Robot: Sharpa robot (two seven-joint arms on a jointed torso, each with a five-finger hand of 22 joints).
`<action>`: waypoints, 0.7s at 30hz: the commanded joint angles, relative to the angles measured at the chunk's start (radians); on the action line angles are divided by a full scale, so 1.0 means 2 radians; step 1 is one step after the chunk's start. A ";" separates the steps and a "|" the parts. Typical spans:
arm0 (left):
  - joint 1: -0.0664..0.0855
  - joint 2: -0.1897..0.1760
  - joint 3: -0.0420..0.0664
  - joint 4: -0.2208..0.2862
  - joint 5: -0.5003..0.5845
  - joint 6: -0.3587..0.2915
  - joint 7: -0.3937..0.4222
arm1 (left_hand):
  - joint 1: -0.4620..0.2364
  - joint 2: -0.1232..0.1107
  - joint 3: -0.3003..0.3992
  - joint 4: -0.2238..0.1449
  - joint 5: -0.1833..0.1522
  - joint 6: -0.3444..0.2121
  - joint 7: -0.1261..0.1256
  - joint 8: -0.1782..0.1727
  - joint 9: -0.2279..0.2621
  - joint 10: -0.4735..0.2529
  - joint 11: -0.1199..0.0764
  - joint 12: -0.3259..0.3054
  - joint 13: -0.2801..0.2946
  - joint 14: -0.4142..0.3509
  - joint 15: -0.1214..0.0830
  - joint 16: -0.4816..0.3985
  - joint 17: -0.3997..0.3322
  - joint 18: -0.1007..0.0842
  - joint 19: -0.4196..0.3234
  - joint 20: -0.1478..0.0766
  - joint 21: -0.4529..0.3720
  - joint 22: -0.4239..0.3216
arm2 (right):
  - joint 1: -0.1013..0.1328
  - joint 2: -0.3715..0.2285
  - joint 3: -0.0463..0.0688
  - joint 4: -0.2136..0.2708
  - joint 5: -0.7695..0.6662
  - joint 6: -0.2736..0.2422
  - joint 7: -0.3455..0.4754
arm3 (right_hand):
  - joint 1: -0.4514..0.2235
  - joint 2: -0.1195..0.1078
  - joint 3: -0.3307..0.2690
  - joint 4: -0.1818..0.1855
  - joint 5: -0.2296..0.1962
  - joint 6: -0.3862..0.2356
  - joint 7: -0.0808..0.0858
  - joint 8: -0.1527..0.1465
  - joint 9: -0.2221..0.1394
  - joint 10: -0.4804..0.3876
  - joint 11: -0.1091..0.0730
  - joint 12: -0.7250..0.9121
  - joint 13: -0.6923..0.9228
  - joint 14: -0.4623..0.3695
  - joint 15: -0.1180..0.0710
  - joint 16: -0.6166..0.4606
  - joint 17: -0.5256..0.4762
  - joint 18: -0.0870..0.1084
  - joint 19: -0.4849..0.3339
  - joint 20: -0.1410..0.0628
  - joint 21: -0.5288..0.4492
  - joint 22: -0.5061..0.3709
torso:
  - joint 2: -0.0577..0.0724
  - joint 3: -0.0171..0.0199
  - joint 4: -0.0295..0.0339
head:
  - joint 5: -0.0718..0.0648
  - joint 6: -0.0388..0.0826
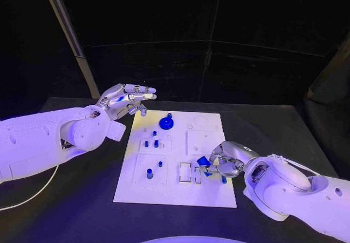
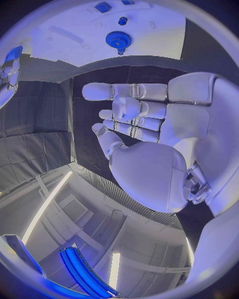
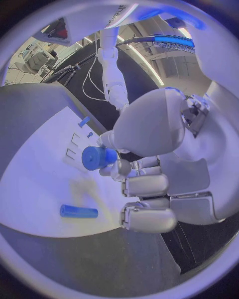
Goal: Assemble the parts on the task board
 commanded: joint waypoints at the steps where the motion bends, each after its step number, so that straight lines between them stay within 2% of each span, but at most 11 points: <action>1: 0.001 0.000 0.000 0.001 -0.001 0.005 0.003 | 0.002 0.001 -0.004 0.000 0.000 0.000 0.000 -0.001 0.000 -0.002 0.000 0.002 0.000 -0.004 0.000 -0.001 -0.001 0.007 -0.004 0.000 -0.003 -0.001 | 0.001 0.006 0.000 0.001 0.031 -0.026 0.018 | -0.001 0.007 -0.003 0.000 0.003 0.000 -0.002 0.001 0.001 0.003 0.001 0.000 0.000 0.025 -0.003 0.002 0.001 -0.007 0.002 -0.001 0.002 0.024 | 0.000 0.0000 0.0008 | 0.001 0.000; 6: 0.001 0.000 0.000 0.002 -0.001 0.005 0.003 | 0.002 0.001 -0.004 0.000 0.000 0.000 0.000 -0.001 0.000 -0.002 0.000 0.002 0.000 -0.004 0.000 -0.001 -0.001 0.007 -0.004 0.000 -0.003 -0.001 | 0.001 0.024 0.000 -0.007 0.043 -0.002 0.015 | -0.004 0.012 -0.004 0.001 0.005 0.003 -0.004 0.003 0.004 0.000 0.000 -0.008 -0.007 0.024 -0.003 0.000 -0.001 -0.006 0.002 -0.001 0.002 0.023 | 0.001 -0.0002 0.0005 | 0.002 -0.001; 9: 0.001 0.001 0.000 0.002 -0.001 0.005 0.003 | 0.002 0.001 -0.004 0.000 0.000 0.000 0.000 -0.001 0.000 -0.002 0.000 0.002 0.000 -0.004 0.000 -0.001 -0.001 0.007 -0.004 0.000 -0.003 -0.001 | 0.001 0.036 0.000 -0.012 0.046 0.020 0.009 | -0.013 0.017 -0.009 0.002 0.000 0.009 -0.006 0.006 0.007 0.000 -0.001 -0.014 -0.010 0.024 -0.004 0.000 -0.001 -0.006 0.001 -0.002 0.002 0.023 | 0.001 -0.0001 0.0012 | 0.003 -0.001; 14: 0.001 0.000 0.000 0.003 -0.001 0.005 0.003 | 0.002 0.001 -0.004 0.000 0.000 0.000 0.000 -0.001 0.000 -0.002 0.000 0.002 0.000 -0.004 0.000 -0.001 -0.001 0.007 -0.004 0.000 -0.003 -0.001 | 0.001 0.053 0.000 -0.020 0.039 0.050 -0.005 | -0.032 0.026 -0.019 0.002 -0.009 0.021 -0.011 0.011 0.013 0.009 -0.006 -0.012 -0.003 0.026 -0.008 0.007 0.013 -0.007 0.005 -0.005 0.004 0.029 | 0.001 -0.0002 0.0003 | 0.005 -0.002; 21: 0.001 0.000 0.000 0.004 -0.001 0.004 0.003 | 0.001 0.001 -0.004 0.000 0.000 0.000 0.000 -0.001 0.000 -0.002 0.000 0.002 0.000 -0.004 0.000 -0.001 -0.001 0.007 -0.004 -0.001 -0.003 -0.001 | 0.001 0.067 0.000 -0.026 0.032 0.056 -0.020 | -0.036 0.030 -0.021 0.002 -0.010 0.025 -0.013 0.012 0.014 0.012 -0.007 -0.011 -0.001 0.027 -0.009 0.009 0.016 -0.008 0.005 -0.006 0.005 0.030 | 0.001 0.0001 -0.0005 | 0.006 -0.004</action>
